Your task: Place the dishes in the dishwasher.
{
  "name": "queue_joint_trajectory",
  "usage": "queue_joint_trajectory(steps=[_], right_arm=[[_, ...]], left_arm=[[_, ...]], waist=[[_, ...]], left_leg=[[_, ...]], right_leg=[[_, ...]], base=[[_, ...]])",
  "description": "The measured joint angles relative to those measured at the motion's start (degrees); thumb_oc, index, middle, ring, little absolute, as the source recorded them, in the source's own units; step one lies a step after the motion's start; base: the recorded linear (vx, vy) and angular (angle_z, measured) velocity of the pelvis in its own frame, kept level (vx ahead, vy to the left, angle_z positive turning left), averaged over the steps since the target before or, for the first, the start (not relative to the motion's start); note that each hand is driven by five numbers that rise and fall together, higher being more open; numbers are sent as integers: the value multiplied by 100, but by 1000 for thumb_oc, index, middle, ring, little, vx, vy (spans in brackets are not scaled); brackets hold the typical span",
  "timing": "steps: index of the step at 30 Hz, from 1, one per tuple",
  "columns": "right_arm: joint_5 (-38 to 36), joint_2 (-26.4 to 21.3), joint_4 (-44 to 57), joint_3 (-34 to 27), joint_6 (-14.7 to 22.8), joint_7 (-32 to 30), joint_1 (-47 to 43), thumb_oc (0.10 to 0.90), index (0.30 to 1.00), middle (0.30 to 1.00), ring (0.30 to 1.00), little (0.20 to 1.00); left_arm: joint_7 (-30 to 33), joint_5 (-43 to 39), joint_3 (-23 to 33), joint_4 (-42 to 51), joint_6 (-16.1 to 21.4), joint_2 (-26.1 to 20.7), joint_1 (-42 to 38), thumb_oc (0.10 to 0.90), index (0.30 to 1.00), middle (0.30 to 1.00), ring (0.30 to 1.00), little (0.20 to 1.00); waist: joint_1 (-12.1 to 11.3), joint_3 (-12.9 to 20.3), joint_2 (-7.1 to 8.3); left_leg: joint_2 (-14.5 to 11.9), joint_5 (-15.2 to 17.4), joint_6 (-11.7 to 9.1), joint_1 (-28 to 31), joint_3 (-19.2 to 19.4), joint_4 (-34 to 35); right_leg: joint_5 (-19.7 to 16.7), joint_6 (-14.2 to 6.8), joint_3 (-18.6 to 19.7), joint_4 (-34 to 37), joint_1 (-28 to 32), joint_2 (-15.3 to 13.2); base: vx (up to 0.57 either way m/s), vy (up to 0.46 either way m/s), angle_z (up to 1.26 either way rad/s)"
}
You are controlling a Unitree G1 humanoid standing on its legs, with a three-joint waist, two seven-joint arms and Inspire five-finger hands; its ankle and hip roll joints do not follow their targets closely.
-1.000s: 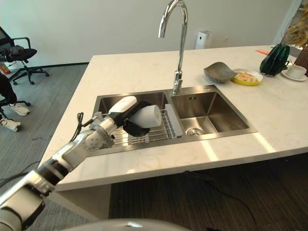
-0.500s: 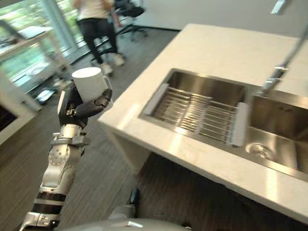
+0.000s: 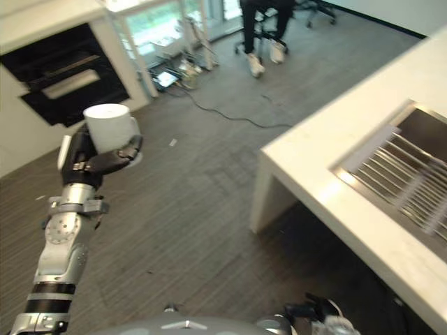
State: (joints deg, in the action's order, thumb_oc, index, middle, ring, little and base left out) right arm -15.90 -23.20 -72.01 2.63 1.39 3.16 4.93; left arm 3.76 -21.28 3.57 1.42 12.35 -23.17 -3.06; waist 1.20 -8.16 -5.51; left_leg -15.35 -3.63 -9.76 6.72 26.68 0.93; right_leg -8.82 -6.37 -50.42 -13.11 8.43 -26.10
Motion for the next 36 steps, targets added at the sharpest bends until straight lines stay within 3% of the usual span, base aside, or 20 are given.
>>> queue_joint_trajectory(steps=[1,3,4,5,7,8,9,10,11,13,14,16,17,18,19,20,24,29,32,36], right_arm=[[-40,108,-92,-225,13,-12,24,800,900,900,900,900],[-26,295,-344,-307,-11,-119,-379,800,900,900,900,900],[-1,413,-423,-328,-79,-98,-454,800,900,900,900,900],[-6,621,-542,-402,-101,-164,-388,800,900,900,900,900],[-7,461,-645,-426,-135,-306,-371,800,900,900,900,900],[-14,342,-632,-435,-74,-353,-287,800,900,900,900,900],[-15,410,-610,-486,-23,-335,-341,800,900,900,900,900],[-14,470,-580,-502,0,-303,-448,800,900,900,900,900],[-31,551,-481,-559,28,-218,-502,800,900,900,900,900],[-250,781,-244,-455,106,-220,-401,800,900,900,900,900],[-333,865,-260,-344,89,-211,-355,800,900,900,900,900],[-447,916,-273,-321,44,-206,-422,800,900,900,900,900],[-446,968,-54,143,34,-233,-553,800,900,900,900,900],[-446,1023,16,384,17,-238,-506,800,900,900,900,900],[-446,1023,16,384,17,-238,-506,800,900,900,900,900],[-443,1000,94,536,37,-182,-643,800,900,900,900,900],[-410,850,110,486,237,-260,-1185,800,900,900,900,900],[-385,993,169,490,255,-250,-1136,800,900,900,900,900],[-377,1296,193,665,216,-227,-884,800,900,900,900,900],[-194,1338,102,827,127,-92,-310,800,900,900,900,900]], left_arm=[[7,63,7,0,20,73,-13,400,300,300,300,300],[146,160,310,-153,-7,101,27,400,300,300,300,300],[129,246,247,-300,-92,-110,-86,400,300,300,300,300],[53,452,18,-320,-125,-345,-160,400,300,300,300,300],[-47,632,-341,-112,-92,-404,44,400,300,300,300,300],[-94,788,-579,-45,-96,-449,187,400,300,300,300,300],[-48,844,-611,-43,-95,-426,171,400,300,300,300,300],[0,844,-591,-47,-92,-454,171,400,300,300,300,300],[36,843,-544,-73,-99,-444,155,400,300,300,300,300],[109,841,-962,-331,-98,-395,-320,400,300,300,300,300],[78,843,-1237,-399,-95,-438,-536,400,300,300,300,300],[59,843,-1302,-382,-44,-521,-516,400,300,300,300,300],[94,863,-1449,-436,-32,-525,-508,400,300,300,300,300],[123,865,-1622,-404,-11,-493,-483,400,300,300,300,300],[123,865,-1622,-404,-11,-493,-483,400,300,300,300,300],[99,957,-1668,-411,36,-470,-345,400,300,300,300,300],[100,1059,-1161,-397,-57,-644,564,400,300,300,300,300],[74,1060,-1150,-392,-58,-696,675,400,300,300,300,300],[93,1062,-1139,-392,-60,-670,674,400,300,300,300,300],[89,1063,-1131,-392,-55,-464,596,400,300,300,300,300]], waist=[[79,16,-54],[-152,73,75],[-198,74,363],[-241,51,728],[-363,62,591],[-485,67,429],[-485,20,252],[-509,6,151],[-475,-27,86],[-177,-96,-87],[-84,-114,-67],[-99,-82,45],[-404,-146,293],[-417,-93,455],[-417,-93,455],[-537,-81,614],[-728,-53,675],[-678,168,865],[-567,309,942],[-219,456,891]], left_leg=[[112,103,105,-96,-74,-22],[101,171,252,-229,-203,-137],[266,270,309,-392,-231,-464],[542,661,364,-765,-516,-1276],[778,890,607,-1058,-620,-1468],[1224,738,973,-660,-897,-830],[1222,617,1067,-590,-1184,-647],[1216,566,1126,-591,-1362,-569],[1242,569,1160,-520,-1639,-436],[1274,345,1285,-369,-2808,-49],[1291,179,1199,-278,-3200,150],[1396,154,1167,-219,-3246,246],[1618,220,1187,28,-3695,347],[1635,226,1125,57,-4070,391],[1635,226,1125,57,-4070,391],[1599,210,955,89,-4432,408],[1328,292,661,368,-3843,409],[1280,327,609,464,-3500,405],[1362,329,606,602,-3134,364],[1408,396,512,750,-3016,275]], right_leg=[[225,-269,25,-234,-143,-209],[307,-260,288,700,-508,286],[-299,90,263,1285,-383,402],[-841,603,-94,1163,-56,21],[-961,457,208,800,171,-290],[-1016,216,1210,306,156,-642],[-225,-197,1908,248,95,-294],[105,-468,2118,306,-28,-18],[354,-514,2466,496,-107,324],[1017,-247,3743,983,-48,1448],[1228,-190,4143,858,-265,1822],[1197,-316,4239,667,-528,1826],[1142,-322,4091,747,-742,1730],[906,-96,4009,1070,-735,1822],[906,-96,4009,1070,-735,1822],[608,186,3685,1368,-537,1873],[490,248,3486,1906,92,2223],[525,201,3701,1896,127,2278],[512,215,3987,1893,67,2219],[480,254,4156,1892,47,2199]], base=[[-99,534,92],[-131,493,34],[-89,391,85],[-67,366,144],[-8,310,147],[59,284,147],[105,298,150],[204,291,120],[198,236,145],[109,100,258],[98,-51,249],[93,-80,112],[43,-102,140],[43,-102,140],[58,-104,179],[35,-50,92],[145,-106,62],[64,-41,-22],[61,-34,-70],[57,-26,-63]])
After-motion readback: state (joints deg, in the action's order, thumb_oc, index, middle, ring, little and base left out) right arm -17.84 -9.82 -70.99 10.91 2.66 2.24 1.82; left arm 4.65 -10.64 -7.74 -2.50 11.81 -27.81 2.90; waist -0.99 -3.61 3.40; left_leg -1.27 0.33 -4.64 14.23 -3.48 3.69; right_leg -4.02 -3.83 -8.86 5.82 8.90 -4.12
